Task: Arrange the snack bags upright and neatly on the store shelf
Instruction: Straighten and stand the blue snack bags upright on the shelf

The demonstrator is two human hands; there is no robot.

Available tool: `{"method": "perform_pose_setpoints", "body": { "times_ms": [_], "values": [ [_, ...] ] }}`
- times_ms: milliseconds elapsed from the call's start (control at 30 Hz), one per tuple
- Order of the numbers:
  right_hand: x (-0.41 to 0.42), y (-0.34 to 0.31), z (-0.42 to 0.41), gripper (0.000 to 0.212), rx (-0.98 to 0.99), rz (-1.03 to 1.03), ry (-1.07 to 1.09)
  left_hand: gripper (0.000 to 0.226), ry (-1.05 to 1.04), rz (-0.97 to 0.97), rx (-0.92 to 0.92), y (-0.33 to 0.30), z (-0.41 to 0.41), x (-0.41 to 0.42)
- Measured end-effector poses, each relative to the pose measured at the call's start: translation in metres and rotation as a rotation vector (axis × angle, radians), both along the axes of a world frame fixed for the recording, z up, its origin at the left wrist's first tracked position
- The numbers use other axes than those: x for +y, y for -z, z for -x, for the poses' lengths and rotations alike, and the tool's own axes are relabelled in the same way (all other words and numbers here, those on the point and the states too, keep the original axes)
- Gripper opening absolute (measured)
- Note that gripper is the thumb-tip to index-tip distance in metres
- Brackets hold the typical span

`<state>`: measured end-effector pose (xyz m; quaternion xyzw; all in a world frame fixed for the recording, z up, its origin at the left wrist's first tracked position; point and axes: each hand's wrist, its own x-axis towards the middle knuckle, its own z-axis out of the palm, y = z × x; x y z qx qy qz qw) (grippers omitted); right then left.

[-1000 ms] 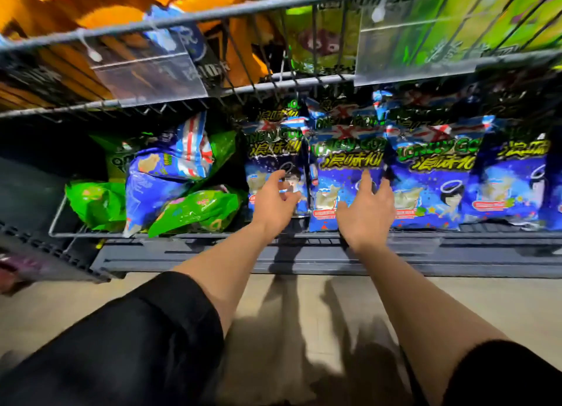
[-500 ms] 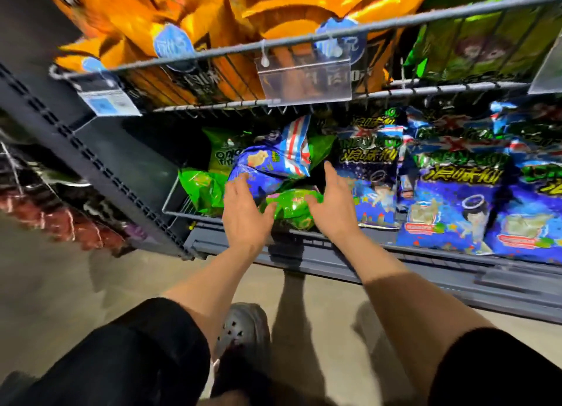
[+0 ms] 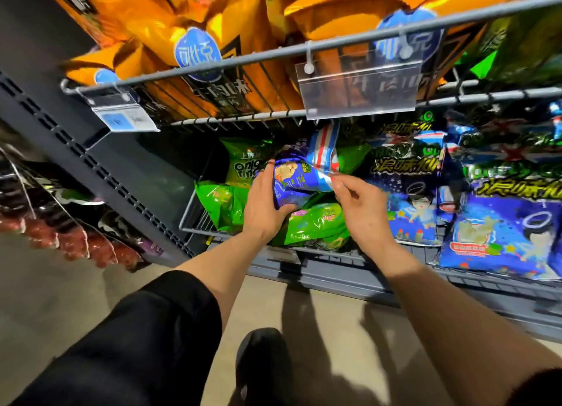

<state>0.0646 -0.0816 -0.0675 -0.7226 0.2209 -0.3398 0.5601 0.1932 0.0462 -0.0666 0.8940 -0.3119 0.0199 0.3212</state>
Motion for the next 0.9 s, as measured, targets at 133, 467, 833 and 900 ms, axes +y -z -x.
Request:
{"method": "perform_pose_setpoints", "body": {
  "times_ms": [133,467,833,900],
  "values": [
    [-0.004,0.003,-0.007,0.032,-0.019,-0.095,0.003,0.086,-0.009,-0.007,-0.081,-0.008,-0.005,-0.003],
    [0.013,-0.016,0.003,0.070,-0.037,-0.098,0.044,0.078,0.037,-0.122,-0.383,-0.054,0.009,0.016],
    [0.017,-0.057,0.083,0.087,-0.053,-0.095,-0.016,0.085,0.235,0.006,0.072,-0.102,0.087,0.030],
    [0.016,-0.060,0.100,0.082,-0.127,-0.267,-0.046,0.081,0.294,0.200,0.423,-0.107,0.107,0.026]
  ]
}}
